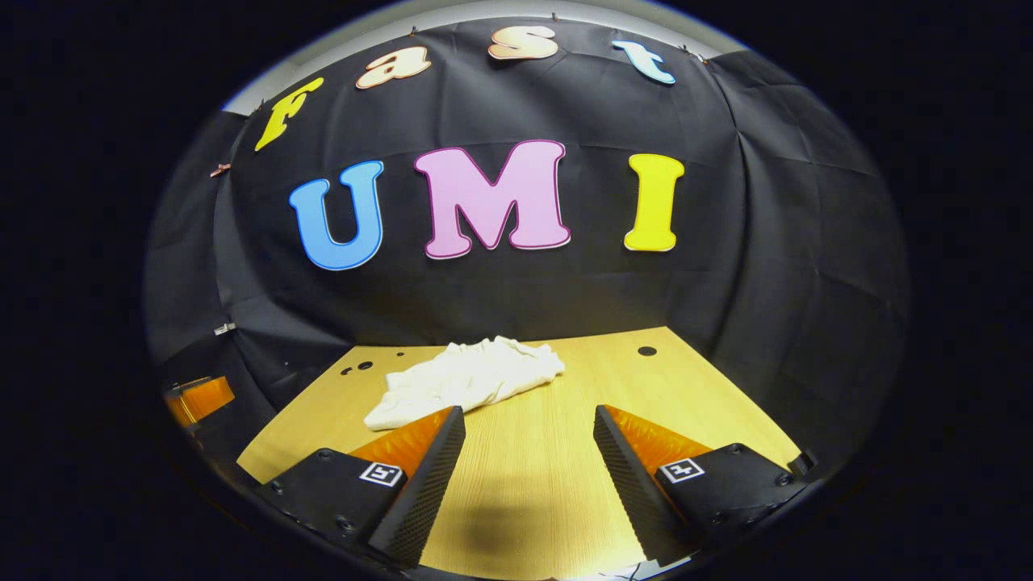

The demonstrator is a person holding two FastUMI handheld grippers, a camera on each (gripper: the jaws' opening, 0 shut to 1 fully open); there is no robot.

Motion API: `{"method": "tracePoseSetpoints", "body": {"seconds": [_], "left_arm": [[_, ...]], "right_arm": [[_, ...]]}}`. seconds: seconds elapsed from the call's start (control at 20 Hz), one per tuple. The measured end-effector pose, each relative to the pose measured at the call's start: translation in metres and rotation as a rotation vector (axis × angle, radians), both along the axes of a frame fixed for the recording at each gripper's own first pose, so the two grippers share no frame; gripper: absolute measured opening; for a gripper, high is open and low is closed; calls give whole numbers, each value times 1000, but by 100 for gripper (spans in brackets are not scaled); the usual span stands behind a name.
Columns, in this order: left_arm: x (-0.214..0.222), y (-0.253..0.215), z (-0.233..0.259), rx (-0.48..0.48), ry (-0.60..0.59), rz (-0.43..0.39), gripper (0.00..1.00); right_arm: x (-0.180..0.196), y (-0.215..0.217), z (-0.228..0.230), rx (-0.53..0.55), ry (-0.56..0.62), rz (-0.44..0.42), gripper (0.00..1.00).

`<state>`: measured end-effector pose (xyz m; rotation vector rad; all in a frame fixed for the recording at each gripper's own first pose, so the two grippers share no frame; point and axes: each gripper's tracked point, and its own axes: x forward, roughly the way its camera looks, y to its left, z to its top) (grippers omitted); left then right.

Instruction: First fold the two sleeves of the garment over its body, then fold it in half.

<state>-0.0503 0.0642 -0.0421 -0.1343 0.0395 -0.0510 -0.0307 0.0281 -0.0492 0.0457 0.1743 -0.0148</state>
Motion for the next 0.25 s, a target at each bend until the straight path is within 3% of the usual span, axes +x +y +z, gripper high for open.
{"method": "tracePoseSetpoints", "body": {"seconds": [0.25], "left_arm": [[-15,-7,-13,33,13,-25,98]], "right_arm": [[-19,4,-32,-34,68,28,98]]}}
